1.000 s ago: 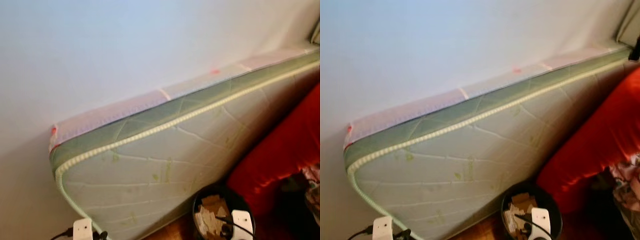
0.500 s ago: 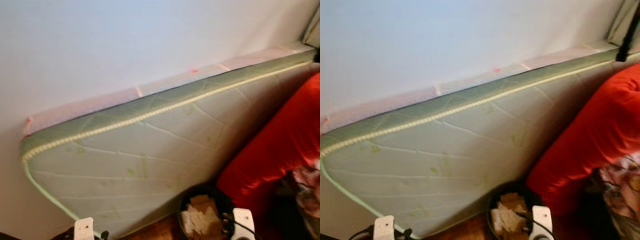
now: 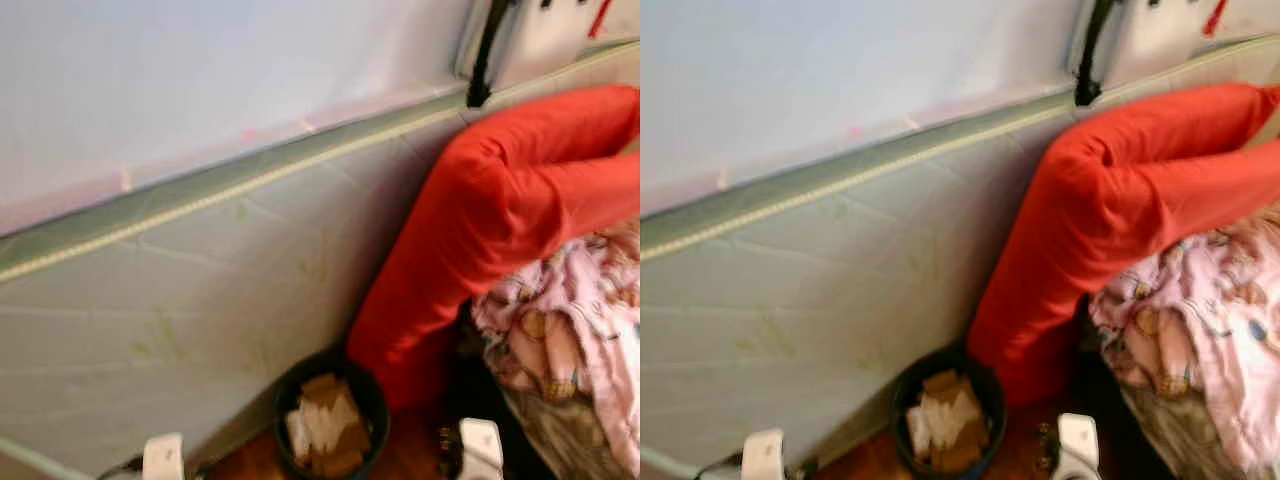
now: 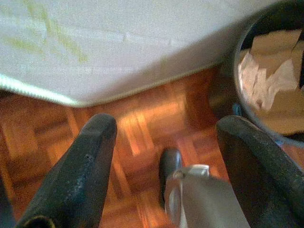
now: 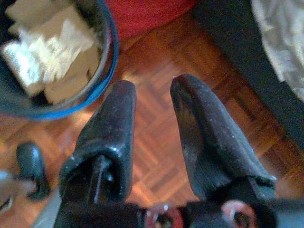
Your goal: Clean up the room
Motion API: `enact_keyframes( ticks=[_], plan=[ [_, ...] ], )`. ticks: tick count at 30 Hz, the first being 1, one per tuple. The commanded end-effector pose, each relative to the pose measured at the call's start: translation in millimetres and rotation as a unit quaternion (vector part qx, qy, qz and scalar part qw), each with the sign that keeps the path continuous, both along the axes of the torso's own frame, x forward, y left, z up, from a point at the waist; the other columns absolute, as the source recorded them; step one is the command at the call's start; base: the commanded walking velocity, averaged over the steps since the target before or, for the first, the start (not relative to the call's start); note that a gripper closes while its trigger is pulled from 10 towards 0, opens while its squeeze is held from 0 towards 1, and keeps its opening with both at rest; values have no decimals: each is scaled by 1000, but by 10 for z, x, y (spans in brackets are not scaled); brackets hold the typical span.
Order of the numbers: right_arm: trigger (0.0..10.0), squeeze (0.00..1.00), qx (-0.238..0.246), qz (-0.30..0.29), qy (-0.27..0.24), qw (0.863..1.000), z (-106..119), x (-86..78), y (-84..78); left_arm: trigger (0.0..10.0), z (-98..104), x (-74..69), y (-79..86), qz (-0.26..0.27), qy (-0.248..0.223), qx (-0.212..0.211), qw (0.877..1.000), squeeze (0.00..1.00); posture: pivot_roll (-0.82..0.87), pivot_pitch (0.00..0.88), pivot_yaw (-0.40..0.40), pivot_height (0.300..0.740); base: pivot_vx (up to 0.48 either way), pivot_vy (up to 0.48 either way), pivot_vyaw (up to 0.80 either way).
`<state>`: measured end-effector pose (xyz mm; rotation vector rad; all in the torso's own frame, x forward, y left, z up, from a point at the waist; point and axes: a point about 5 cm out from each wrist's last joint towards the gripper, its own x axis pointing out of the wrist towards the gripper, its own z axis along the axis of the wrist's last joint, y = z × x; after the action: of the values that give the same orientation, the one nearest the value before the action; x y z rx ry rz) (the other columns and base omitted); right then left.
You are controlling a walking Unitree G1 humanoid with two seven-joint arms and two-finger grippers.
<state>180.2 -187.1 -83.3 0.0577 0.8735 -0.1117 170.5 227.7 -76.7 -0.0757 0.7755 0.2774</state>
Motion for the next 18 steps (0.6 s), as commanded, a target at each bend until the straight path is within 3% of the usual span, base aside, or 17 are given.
enact_keyframes(
  ticks=[1,9,18],
  plan=[
    [10000,0,43,-130,18,990,22,-169,-567,10000,-20,134,-107,-79,79,-6,994,0,-89,0,30,740,0,-266,-775],
    [10000,0,45,-125,18,991,21,-178,-569,10000,3,188,-122,-82,74,-6,994,0,-94,0,29,740,0,-265,-773],
    [10000,0,40,-119,19,992,16,-193,-570,10000,-13,133,-81,-82,77,-4,994,0,-97,0,32,740,0,-266,-742]
  ],
)
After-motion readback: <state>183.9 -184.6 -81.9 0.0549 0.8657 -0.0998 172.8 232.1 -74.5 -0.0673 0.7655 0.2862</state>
